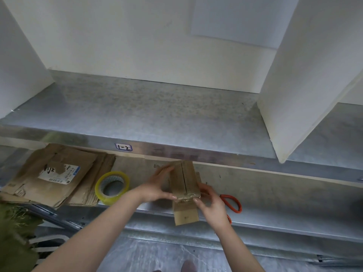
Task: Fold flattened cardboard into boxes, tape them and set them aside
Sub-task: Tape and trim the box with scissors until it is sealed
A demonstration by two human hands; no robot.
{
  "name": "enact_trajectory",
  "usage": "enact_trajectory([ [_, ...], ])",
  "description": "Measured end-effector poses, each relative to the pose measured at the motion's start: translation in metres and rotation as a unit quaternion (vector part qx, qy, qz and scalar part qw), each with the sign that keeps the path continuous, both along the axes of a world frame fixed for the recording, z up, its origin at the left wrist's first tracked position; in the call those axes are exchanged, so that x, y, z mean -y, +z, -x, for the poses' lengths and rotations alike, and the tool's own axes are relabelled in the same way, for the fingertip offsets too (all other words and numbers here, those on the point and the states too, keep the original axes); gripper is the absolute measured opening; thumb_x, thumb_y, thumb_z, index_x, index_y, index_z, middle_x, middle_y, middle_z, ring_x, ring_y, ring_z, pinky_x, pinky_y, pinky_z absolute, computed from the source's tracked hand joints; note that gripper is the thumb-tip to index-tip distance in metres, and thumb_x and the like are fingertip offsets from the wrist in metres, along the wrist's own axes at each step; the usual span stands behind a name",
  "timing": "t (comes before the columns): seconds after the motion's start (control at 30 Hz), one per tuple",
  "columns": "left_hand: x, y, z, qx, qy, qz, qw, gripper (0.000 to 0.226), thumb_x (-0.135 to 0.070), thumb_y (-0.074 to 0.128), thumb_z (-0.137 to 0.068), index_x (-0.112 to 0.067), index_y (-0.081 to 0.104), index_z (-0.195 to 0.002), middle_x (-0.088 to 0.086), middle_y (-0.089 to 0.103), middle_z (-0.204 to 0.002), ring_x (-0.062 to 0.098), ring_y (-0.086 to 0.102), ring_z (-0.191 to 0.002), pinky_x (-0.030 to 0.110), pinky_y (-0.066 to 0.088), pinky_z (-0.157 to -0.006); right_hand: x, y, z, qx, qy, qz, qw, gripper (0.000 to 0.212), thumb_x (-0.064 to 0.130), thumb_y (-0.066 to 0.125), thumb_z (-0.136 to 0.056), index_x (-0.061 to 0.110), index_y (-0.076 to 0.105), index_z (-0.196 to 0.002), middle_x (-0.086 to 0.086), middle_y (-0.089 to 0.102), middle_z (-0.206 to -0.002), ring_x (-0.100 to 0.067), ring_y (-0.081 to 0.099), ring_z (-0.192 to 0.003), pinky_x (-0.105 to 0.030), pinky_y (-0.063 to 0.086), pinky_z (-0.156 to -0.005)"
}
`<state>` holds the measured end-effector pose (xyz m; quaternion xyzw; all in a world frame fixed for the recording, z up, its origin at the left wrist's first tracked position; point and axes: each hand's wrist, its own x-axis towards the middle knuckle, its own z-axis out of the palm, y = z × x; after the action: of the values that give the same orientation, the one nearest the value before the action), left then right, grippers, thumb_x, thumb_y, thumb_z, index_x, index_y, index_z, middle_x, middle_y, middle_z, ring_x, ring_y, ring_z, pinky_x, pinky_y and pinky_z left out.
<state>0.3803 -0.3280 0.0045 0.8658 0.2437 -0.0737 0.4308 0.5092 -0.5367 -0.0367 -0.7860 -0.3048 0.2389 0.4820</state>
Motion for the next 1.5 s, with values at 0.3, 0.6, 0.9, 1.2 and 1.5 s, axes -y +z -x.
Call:
enact_trajectory([
  [0.3, -0.031, 0.005, -0.018, 0.027, -0.074, -0.039, 0.996, 0.112, -0.034, 0.090, -0.060, -0.030, 0.020, -0.147, -0.008, 0.017, -0.153, 0.013, 0.022, -0.139, 0.027, 0.022, -0.110, -0.016, 0.012, 0.020, 0.070, -0.026, 0.072, 0.995, 0.077, 0.066, 0.066, -0.070, 0.023, 0.045, -0.131, 0.006, 0.061, -0.121, -0.011, 0.059, -0.109, -0.022, 0.048, -0.087],
  [0.6, 0.003, -0.016, 0.013, 0.097, 0.099, -0.018, 0.990, 0.097, -0.032, 0.087, -0.063, -0.031, 0.028, -0.140, -0.001, 0.029, -0.134, 0.023, 0.046, -0.123, 0.035, 0.039, -0.107, -0.015, 0.009, 0.037, -0.061, -0.143, 0.053, 0.986, 0.044, 0.046, 0.064, -0.086, 0.021, 0.050, -0.120, -0.002, 0.065, -0.118, -0.023, 0.060, -0.113, -0.035, 0.049, -0.095],
  [0.9, 0.030, -0.022, 0.044, 0.067, 0.096, 0.022, 0.993, 0.115, -0.033, 0.087, -0.064, -0.040, 0.009, -0.149, 0.002, 0.027, -0.142, 0.013, 0.051, -0.118, 0.025, 0.038, -0.104, -0.020, 0.026, 0.011, -0.015, -0.065, 0.055, 0.996, 0.061, 0.027, 0.072, -0.086, 0.011, 0.040, -0.136, 0.001, 0.053, -0.123, -0.016, 0.053, -0.117, -0.022, 0.041, -0.090],
  [1.2, 0.027, -0.012, 0.040, 0.091, 0.149, -0.061, 0.983, 0.090, -0.035, 0.088, -0.062, -0.028, 0.033, -0.134, 0.000, 0.040, -0.134, 0.015, 0.045, -0.123, 0.027, 0.036, -0.103, -0.022, 0.021, 0.016, -0.019, -0.043, 0.023, 0.999, 0.082, 0.033, 0.077, -0.081, 0.018, 0.031, -0.147, 0.004, 0.048, -0.138, -0.015, 0.047, -0.128, -0.030, 0.041, -0.105],
  [1.5, 0.078, -0.031, 0.039, 0.152, 0.236, -0.006, 0.960, 0.082, -0.041, 0.088, -0.059, -0.036, 0.037, -0.124, -0.006, 0.037, -0.124, 0.010, 0.046, -0.113, 0.026, 0.038, -0.102, -0.019, 0.010, 0.034, -0.115, -0.092, 0.001, 0.989, 0.057, 0.040, 0.078, -0.075, 0.036, 0.044, -0.121, -0.006, 0.056, -0.133, -0.021, 0.060, -0.115, -0.046, 0.051, -0.097],
])
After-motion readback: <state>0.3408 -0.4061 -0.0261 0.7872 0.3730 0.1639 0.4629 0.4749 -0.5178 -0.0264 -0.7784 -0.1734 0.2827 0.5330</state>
